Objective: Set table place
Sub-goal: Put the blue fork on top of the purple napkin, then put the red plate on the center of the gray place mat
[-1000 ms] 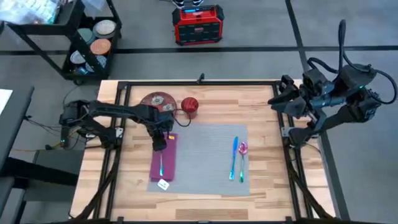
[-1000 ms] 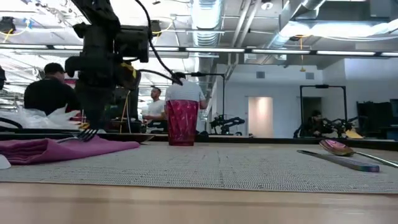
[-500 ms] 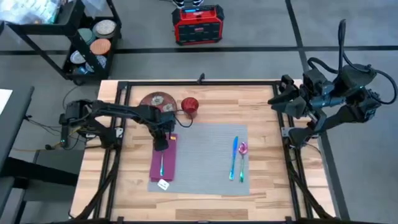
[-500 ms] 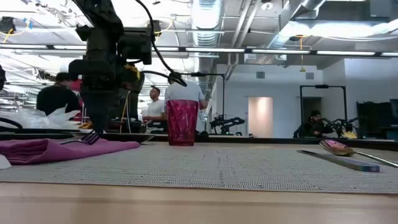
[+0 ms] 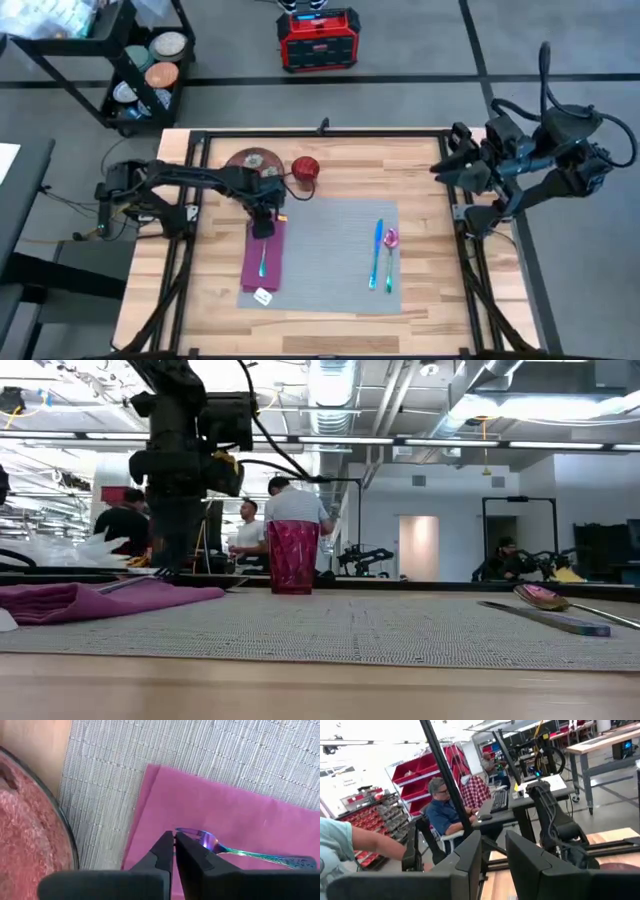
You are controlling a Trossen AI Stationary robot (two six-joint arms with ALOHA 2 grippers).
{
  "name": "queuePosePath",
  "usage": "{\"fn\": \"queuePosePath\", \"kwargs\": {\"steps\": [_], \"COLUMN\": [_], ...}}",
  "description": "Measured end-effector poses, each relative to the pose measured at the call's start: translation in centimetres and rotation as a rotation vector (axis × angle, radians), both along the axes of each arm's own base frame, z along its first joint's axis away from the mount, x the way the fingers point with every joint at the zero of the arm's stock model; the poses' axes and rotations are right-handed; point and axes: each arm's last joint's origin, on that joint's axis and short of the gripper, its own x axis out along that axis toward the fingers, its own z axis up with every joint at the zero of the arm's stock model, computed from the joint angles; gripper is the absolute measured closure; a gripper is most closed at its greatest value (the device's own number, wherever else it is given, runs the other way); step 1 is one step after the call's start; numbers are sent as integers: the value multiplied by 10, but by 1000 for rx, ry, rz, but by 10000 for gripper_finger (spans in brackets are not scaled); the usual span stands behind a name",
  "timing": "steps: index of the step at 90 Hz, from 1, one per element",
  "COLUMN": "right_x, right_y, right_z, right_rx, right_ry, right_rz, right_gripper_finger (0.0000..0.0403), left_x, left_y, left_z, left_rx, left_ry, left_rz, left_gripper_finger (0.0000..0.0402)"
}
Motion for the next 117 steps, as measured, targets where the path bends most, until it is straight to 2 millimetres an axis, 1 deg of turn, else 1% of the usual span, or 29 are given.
{"fn": "queuePosePath", "kwargs": {"steps": [21, 38, 42, 47, 51, 56, 63, 69, 75, 82, 89, 98, 106, 117], "right_x": [0, 0, 0, 1, 1, 1, -3, -8, -11, -9, -6, 2, 10, 19], "right_y": [0, -1, -2, -6, -9, -14, -23, -29, -35, -43, -51, -59, -66, -71], "right_z": [-1, -3, -6, -11, -17, -25, -37, -44, -47, -49, -53, -61, -69, -76], "right_rx": [-1, -6, -12, -24, -41, -50, -100, -154, -161, -154, -156, -140, -121, -81], "right_ry": [6, 28, 60, 115, 172, 252, 365, 435, 470, 498, 538, 593, 638, 685], "right_rz": [0, -12, -53, -142, -227, -378, -606, -748, -825, -894, -948, -941, -897, -825], "right_gripper_finger": [326, 326, 326, 326, 326, 326, 326, 326, 326, 326, 326, 326, 326, 326], "left_x": [-4, -6, -5, -6, -7, -10, -22, -36, -52, -74, -96, -116, -129, -140], "left_y": [-1, -1, 1, 5, 11, 18, 29, 40, 51, 66, 81, 99, 113, 130], "left_z": [-2, -2, -1, 3, 10, 21, 38, 57, 71, 80, 82, 80, 71, 58], "left_rx": [-13, -19, 23, 118, 198, 280, 359, 402, 414, 379, 310, 238, 198, 164], "left_ry": [38, 56, 60, 57, 29, -33, -128, -226, -297, -345, -367, -338, -261, -166], "left_rz": [9, 68, 140, 276, 393, 553, 760, 894, 955, 1027, 1090, 1094, 1139, 1226], "left_gripper_finger": [350, 320, 314, 308, 305, 302, 301, 301, 301, 304, 308, 312, 312, 310]}}
